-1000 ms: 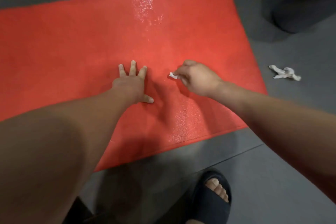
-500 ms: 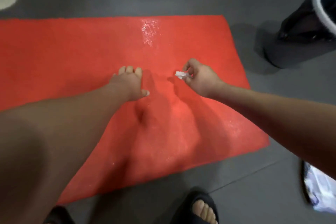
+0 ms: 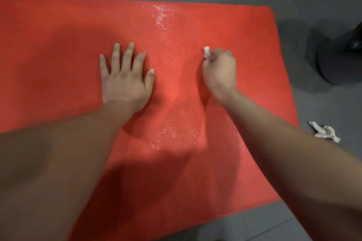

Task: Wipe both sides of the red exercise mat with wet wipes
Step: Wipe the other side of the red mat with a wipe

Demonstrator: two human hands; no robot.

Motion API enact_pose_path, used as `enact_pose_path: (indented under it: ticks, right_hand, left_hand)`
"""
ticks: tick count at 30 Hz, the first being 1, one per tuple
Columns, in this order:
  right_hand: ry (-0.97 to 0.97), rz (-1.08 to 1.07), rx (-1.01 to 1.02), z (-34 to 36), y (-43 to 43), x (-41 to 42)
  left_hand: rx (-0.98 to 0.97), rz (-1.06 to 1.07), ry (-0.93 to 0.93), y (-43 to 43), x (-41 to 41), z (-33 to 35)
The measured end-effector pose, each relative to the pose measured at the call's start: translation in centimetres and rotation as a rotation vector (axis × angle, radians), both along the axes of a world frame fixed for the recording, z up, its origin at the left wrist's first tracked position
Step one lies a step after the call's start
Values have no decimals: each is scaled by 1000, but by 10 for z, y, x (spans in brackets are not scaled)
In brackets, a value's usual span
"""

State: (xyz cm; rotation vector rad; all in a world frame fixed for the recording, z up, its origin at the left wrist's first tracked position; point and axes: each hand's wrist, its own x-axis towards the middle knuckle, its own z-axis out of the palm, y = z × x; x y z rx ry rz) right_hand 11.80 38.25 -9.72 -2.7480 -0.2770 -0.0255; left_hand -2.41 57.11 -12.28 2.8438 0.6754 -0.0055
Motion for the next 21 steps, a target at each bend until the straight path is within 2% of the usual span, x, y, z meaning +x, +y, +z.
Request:
enact_pose_path:
  ticks: [4, 5, 6, 9, 11, 13, 17, 18, 19, 21]
  right_hand:
    - [14, 633, 20, -2, 28, -56]
    - [12, 702, 18, -2, 26, -51]
    - [-4, 675, 14, -1, 24, -37]
    - [-62, 271, -29, 4, 9, 19]
    - [-50, 104, -52, 7, 6, 36]
    - [-56, 183, -57, 7, 22, 19]
    - [36, 689, 67, 3, 49, -45]
    - [36, 749, 61, 3, 48, -42]
    - [9, 733, 47, 4, 46, -32]
    - [-88, 499, -1, 3, 34, 4]
  left_hand:
    - [-4, 17, -67, 2, 0, 0]
    - [-4, 18, -76, 2, 0, -1]
    - [-1, 18, -81, 1, -1, -2]
    - [-2, 21, -71, 2, -1, -2]
    - [0, 25, -60, 2, 0, -1]
    - [-4, 26, -62, 2, 0, -1]
    - [12, 21, -61, 4, 0, -3]
    - [14, 20, -61, 4, 0, -3]
    - [11, 22, -61, 3, 0, -3]
    - [2, 29, -63, 2, 0, -3]
